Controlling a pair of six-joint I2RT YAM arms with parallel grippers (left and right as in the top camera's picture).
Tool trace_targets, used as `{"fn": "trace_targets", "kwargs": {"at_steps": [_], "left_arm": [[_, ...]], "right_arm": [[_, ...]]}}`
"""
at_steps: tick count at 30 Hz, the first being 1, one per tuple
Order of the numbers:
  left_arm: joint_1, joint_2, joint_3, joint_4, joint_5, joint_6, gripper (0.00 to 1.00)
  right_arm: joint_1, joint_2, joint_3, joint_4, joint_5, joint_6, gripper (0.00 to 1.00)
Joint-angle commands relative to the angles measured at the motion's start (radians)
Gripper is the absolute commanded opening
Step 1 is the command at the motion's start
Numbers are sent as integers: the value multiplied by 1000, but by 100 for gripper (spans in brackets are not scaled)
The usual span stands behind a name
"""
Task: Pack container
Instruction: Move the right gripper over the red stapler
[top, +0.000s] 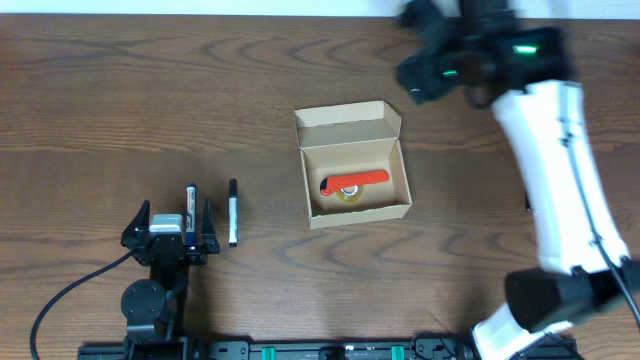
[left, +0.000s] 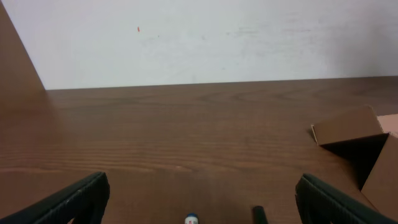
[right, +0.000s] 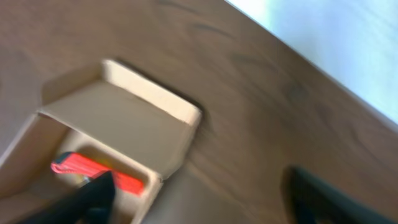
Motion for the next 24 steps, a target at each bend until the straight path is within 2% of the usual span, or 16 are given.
{"fn": "trace_targets", "kwargs": {"at_steps": [1, 3, 5, 9, 15, 19, 24], "left_arm": [[6, -5, -12, -48, 43, -15, 95], [6, -5, -12, -48, 41, -15, 96], [6, -5, -12, -48, 40, -15, 95], [6, -5, -12, -48, 40, -16, 95], [6, -5, -12, -48, 43, -31, 95], [6, -5, -12, -48, 43, -58, 95], [6, -5, -12, -48, 43, -60, 95]], "right_arm": [[-107, -87, 21, -28, 95, 323, 94], [-195, -122, 32, -58, 199, 442, 95], [-299, -140, 40, -95, 217, 523, 96], [-504, -119, 40, -227, 186, 549, 94], [-684, 32, 40, -319, 186, 399, 99], [-699, 151, 40, -349, 177, 291, 98], [-686, 274, 39, -323, 164, 264, 96]]}}
